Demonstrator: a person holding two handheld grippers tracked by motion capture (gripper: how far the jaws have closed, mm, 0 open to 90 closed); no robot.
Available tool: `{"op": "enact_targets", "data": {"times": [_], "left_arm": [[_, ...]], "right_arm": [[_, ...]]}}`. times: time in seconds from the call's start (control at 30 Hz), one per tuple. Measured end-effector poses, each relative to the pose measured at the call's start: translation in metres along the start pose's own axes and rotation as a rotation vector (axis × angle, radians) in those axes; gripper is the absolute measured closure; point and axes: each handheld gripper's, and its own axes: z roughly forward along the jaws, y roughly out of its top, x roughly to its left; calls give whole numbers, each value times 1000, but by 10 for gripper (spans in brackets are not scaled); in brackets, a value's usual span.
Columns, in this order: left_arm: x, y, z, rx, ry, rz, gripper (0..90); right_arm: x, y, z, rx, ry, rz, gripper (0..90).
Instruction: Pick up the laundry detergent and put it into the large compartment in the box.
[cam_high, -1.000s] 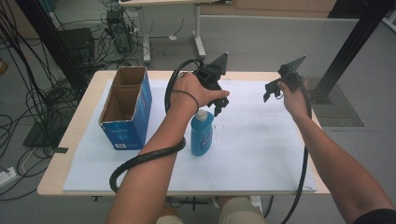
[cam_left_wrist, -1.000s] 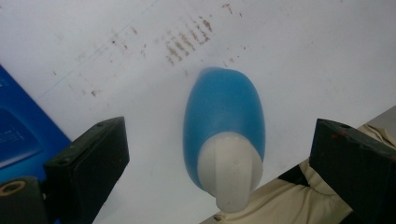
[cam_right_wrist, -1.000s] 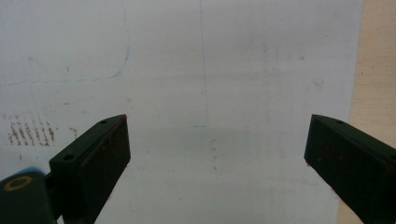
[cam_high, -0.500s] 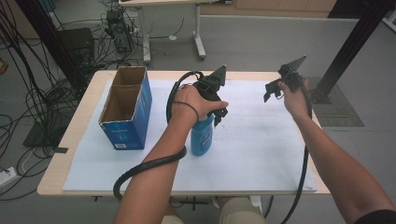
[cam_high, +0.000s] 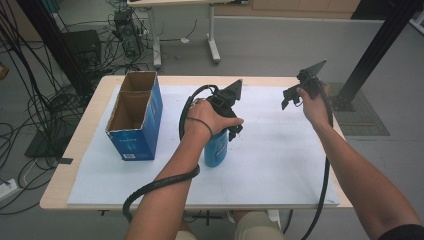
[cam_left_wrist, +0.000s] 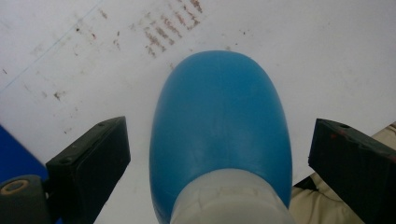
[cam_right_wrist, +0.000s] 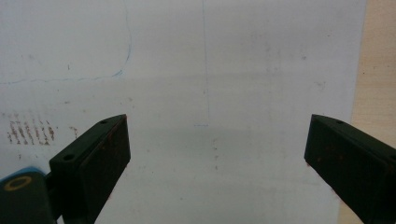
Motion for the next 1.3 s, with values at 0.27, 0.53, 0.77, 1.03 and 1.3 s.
{"op": "enact_targets", "data": {"times": [0.27, 0.53, 0.77, 1.03, 1.3], "left_arm": [[0, 0, 5, 3, -4, 4, 61], [-4, -1, 5, 2, 11, 18, 63], [-5, -1, 5, 3, 19, 25, 64], [-6, -1, 5, -2, 22, 27, 67], [-7, -1, 4, -5, 22, 28, 68]], "right_arm": [[1, 0, 0, 0, -1, 1, 70], [0, -1, 0, -2, 1, 5, 70], [-1, -1, -1, -2, 4, 5, 70], [-2, -1, -1, -1, 8, 6, 70], [-3, -1, -1, -1, 12, 7, 70]]}}
